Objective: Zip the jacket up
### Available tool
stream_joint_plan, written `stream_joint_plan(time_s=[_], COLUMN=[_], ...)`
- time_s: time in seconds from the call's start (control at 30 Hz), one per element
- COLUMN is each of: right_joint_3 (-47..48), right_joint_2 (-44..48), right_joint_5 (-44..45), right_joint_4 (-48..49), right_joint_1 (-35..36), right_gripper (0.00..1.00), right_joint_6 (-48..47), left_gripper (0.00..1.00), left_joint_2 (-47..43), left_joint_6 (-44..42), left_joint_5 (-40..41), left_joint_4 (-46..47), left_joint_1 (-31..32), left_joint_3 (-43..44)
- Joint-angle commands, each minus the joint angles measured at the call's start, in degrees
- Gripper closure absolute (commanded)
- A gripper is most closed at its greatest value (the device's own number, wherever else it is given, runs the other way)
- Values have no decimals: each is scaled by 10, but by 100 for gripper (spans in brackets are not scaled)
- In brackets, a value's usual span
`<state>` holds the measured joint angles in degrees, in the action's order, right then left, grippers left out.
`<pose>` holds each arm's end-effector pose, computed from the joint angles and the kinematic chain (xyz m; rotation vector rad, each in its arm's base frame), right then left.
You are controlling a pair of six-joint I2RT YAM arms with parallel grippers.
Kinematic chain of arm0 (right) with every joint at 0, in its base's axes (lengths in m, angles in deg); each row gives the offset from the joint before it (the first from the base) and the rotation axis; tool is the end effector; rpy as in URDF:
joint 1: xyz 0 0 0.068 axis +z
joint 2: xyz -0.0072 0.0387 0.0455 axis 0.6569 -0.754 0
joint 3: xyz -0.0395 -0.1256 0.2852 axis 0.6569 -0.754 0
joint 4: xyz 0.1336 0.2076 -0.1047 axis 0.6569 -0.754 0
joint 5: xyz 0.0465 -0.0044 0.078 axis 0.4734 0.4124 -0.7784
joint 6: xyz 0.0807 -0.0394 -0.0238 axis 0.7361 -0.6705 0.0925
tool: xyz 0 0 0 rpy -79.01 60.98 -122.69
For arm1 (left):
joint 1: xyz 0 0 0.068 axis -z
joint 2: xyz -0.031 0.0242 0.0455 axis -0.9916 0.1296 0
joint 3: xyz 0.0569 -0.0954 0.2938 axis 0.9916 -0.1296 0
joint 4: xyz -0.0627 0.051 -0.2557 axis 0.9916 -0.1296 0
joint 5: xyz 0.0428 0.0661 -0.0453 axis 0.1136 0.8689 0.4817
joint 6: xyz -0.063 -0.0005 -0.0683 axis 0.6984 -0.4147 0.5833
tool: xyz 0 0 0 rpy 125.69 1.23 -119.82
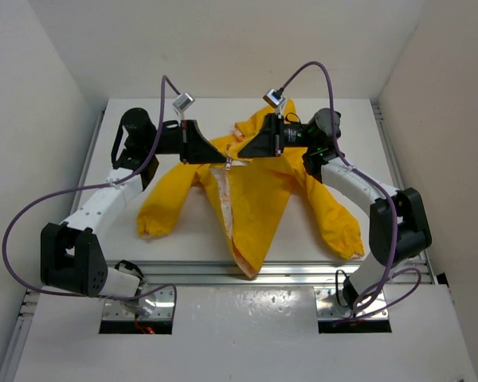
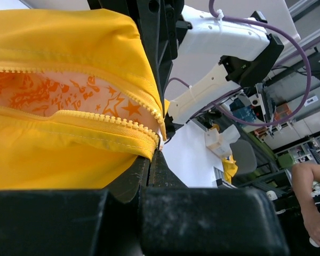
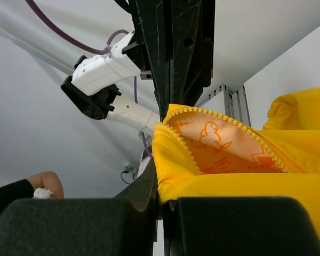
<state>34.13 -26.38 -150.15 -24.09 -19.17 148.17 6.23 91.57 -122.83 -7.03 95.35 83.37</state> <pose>0.3344 0.2183 0.3872 -0.5120 1.7775 2.0657 0.2931 -0.1493 0.4144 0.6285 1.7545 -1.7985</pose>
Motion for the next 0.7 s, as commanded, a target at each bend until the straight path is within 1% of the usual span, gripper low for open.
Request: stream_joint_plan(time_s=[0.0, 0.17, 0.67], right_joint_3=[20, 13, 1], right_joint_2=[15, 18, 18], right_joint_5=[-1, -5, -11], right_joint_4=[31, 40, 55], right_joint_1=[2, -9, -5], right_gripper=[100, 100, 100], right_joint_6=[-13, -5, 6], left_gripper=[100, 100, 100], left_joint_2=[-27, -33, -27], left_joint_6=[-21, -27, -27], left_joint_5=[-17, -23, -23], left_joint_4=[4, 4, -2], left_joint_1=[2, -5, -10], left_joint_3=[23, 23, 46])
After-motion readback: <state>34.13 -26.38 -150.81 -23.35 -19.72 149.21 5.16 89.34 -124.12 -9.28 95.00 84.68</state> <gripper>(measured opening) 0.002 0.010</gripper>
